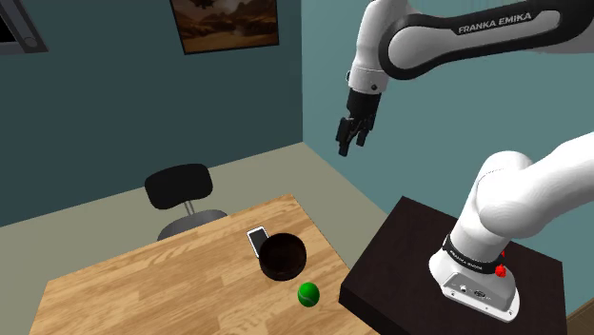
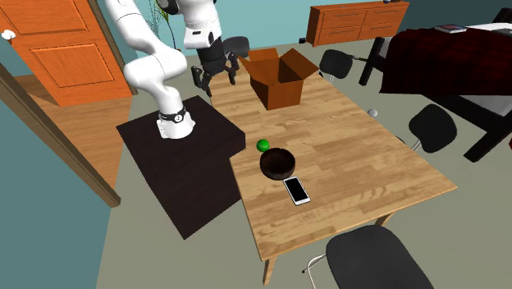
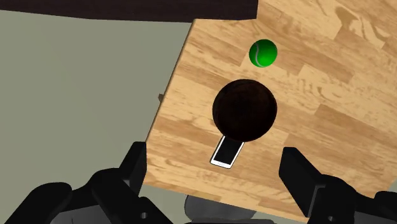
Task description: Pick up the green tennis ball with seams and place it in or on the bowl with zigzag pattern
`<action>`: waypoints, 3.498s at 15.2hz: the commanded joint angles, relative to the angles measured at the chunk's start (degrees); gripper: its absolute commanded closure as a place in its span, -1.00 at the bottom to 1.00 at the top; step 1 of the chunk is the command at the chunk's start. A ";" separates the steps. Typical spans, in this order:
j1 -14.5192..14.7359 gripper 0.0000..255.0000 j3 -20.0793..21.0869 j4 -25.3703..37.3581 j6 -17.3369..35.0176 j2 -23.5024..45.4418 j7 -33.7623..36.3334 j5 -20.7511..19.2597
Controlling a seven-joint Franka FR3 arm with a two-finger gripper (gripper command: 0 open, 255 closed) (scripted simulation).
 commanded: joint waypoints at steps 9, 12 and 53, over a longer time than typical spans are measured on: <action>4.97 -1.00 7.52 -6.29 17.95 13.02 0.52 2.59; 6.17 -1.00 9.83 -6.93 23.44 18.33 1.00 2.77; 21.59 1.00 7.88 5.74 56.85 70.09 22.95 -25.53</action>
